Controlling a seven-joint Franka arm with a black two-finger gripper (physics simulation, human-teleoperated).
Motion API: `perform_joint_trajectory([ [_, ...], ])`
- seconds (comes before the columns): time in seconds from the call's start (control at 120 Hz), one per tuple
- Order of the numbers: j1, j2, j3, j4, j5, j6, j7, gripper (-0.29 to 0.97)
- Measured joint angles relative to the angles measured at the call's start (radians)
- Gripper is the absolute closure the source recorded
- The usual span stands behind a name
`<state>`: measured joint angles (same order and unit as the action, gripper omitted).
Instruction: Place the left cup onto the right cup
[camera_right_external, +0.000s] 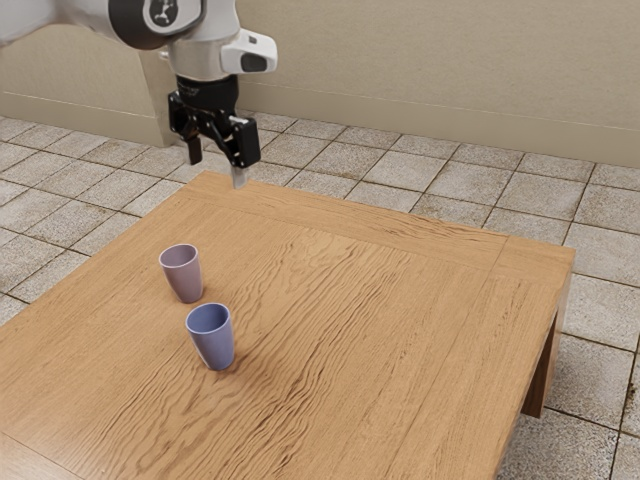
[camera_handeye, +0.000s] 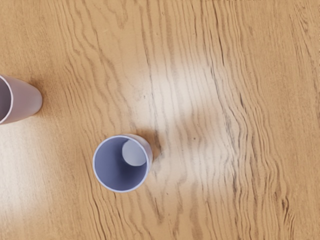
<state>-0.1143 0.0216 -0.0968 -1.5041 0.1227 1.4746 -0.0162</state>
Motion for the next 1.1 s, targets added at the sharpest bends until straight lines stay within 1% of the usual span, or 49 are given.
perform_joint_trajectory([
  [0.208, 0.013, -0.001, 0.000, -0.004, 0.000, 0.006, 0.000, 0.00],
  [0.533, 0.066, 0.001, 0.000, -0.024, -0.001, 0.026, -0.001, 0.00],
  [0.933, 0.146, 0.072, 0.000, -0.019, -0.015, 0.045, -0.003, 0.00],
  [1.1, 0.160, 0.103, 0.010, -0.022, -0.019, 0.061, -0.005, 0.00],
])
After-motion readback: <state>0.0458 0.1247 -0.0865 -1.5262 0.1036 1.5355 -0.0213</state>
